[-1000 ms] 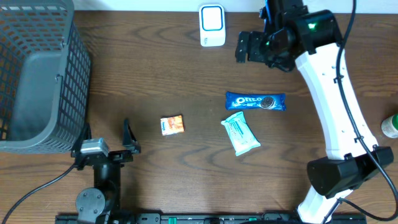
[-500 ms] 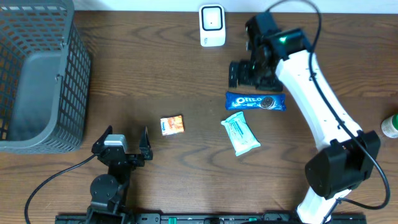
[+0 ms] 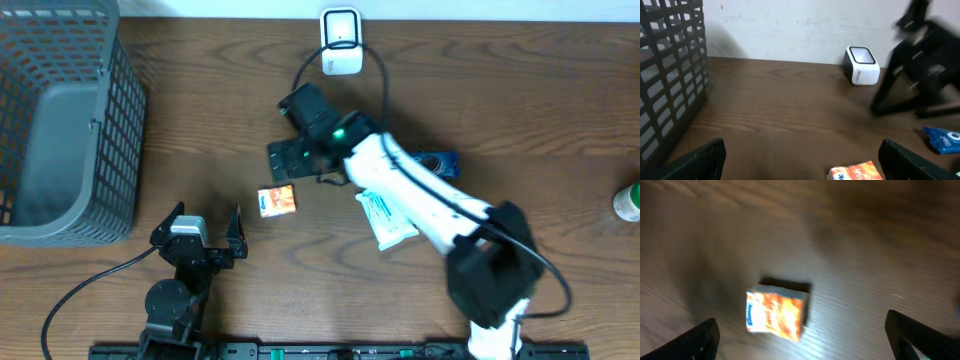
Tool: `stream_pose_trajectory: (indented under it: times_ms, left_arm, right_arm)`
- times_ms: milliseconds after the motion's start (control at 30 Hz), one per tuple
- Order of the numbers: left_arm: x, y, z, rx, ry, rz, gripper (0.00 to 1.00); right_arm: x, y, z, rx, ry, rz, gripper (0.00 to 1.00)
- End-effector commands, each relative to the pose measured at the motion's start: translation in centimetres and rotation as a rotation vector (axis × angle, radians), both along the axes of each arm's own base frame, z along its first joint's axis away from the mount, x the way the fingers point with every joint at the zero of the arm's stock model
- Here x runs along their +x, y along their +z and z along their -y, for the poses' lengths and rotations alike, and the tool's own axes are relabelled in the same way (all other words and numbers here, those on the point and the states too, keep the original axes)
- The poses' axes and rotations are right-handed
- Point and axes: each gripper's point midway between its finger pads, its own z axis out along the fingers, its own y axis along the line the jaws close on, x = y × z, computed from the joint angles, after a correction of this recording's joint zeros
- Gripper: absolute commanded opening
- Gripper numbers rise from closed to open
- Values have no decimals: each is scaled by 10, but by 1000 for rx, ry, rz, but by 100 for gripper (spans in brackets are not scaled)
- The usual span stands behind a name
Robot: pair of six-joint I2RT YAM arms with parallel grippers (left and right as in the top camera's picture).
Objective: Scan the item barcode
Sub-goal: 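Reach the right gripper to the orange tissue pack and grasp it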
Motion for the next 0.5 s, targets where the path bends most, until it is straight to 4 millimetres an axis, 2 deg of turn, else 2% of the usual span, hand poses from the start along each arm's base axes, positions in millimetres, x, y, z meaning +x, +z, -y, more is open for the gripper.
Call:
stream_pose_trajectory:
  times_ms: [0,167,400,467]
  left_arm:
    - [-1,-19,-2,24,6,-58,98]
    - [-1,-19,-2,24,6,-58,98]
    - [-1,-19,-2,24,6,-58,98]
    - [-1,-19,-2,24,6,-58,98]
  right_arm:
    - [-11,-37,-25,-14,20,-32,99]
    - [-20,-77,-44,-35,3,-57,99]
    - [-34,-86,-45,-78,14,-77,99]
    - [-35,-90,-34,-136,-13,-67,90]
